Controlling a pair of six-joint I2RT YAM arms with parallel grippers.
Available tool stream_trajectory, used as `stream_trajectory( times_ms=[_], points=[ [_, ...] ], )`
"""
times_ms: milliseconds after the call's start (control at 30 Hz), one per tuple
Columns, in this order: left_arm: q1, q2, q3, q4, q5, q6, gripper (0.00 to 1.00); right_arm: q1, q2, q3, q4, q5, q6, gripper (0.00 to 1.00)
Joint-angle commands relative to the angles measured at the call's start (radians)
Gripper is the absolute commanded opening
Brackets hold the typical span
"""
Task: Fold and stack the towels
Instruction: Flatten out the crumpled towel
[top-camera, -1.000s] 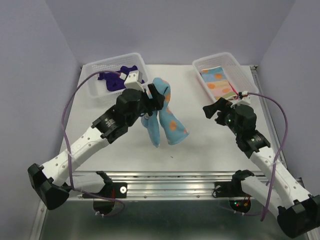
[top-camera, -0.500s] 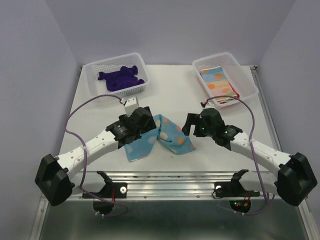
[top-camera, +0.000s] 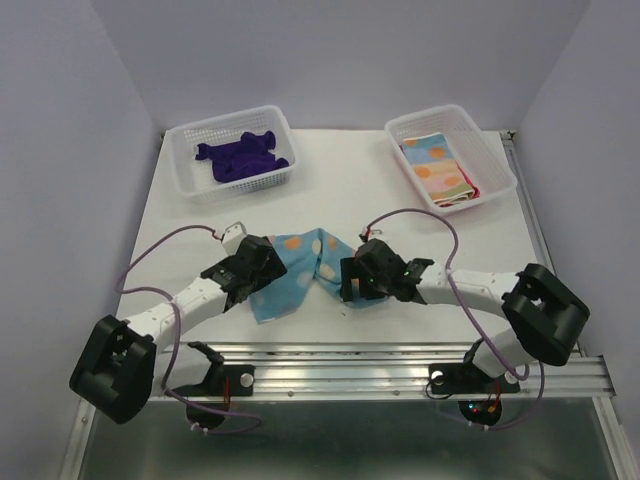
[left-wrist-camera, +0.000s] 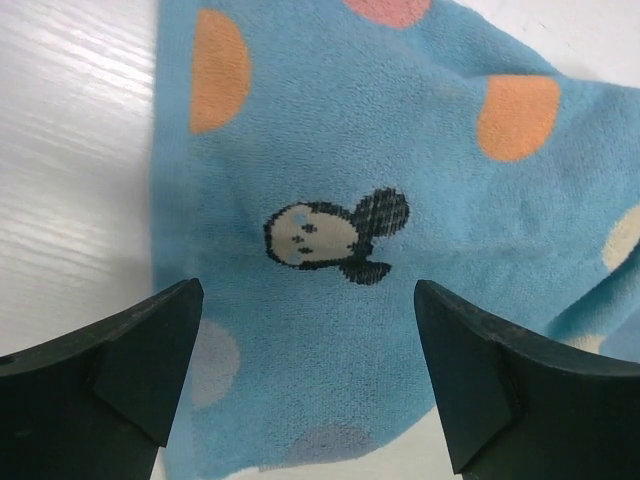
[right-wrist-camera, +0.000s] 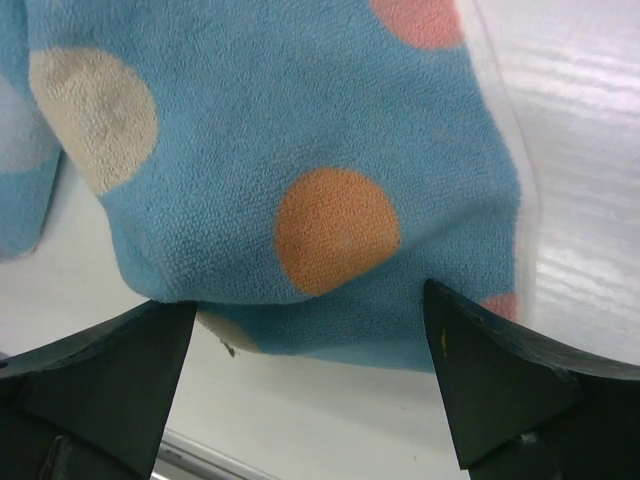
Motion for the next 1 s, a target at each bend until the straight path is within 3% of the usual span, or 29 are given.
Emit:
stream_trajectory(
  times_ms=[0, 100, 267, 467, 567, 667, 833, 967],
  points=[
    [0.01, 0.051, -0.025, 0.187, 0.126, 0.038, 0.99, -0.005, 0.064, 0.082, 0.024, 0.12, 0.038, 1.0],
    [0.01, 0.137, -0.023, 0.214, 0.17, 0.036, 0.99, -0.045, 0.109, 0.108, 0.032, 0.136, 0.022, 1.0],
    [-0.008, 0.232, -0.057, 0.246, 0.295, 0.019, 0.99, -0.218, 0.205, 0.178, 0.061, 0.093, -0.057, 1.0],
    [-0.218, 0.287, -0.077, 0.381, 0.456, -0.021, 0.99, -0.344, 0.378, 0.393, 0.219, -0.076, -0.361, 1.0],
    [-0.348, 0.322, -0.042, 0.403, 0.476, -0.034, 0.99, -0.355, 0.463, 0.517, 0.202, -0.133, -0.48, 1.0],
    [-0.409, 0.315, 0.024, 0.385, 0.458, 0.001, 0.99, -0.356, 0.521, 0.643, 0.144, -0.185, -0.557, 1.0],
    [-0.44, 0.208, 0.09, 0.31, 0.346, 0.03, 0.99, -0.356, 0.427, 0.679, 0.121, -0.173, -0.579, 1.0],
    [-0.443, 0.062, 0.117, 0.218, 0.232, 0.036, 0.99, -0.355, 0.24, 0.588, 0.064, -0.078, -0.455, 1.0]
  ],
)
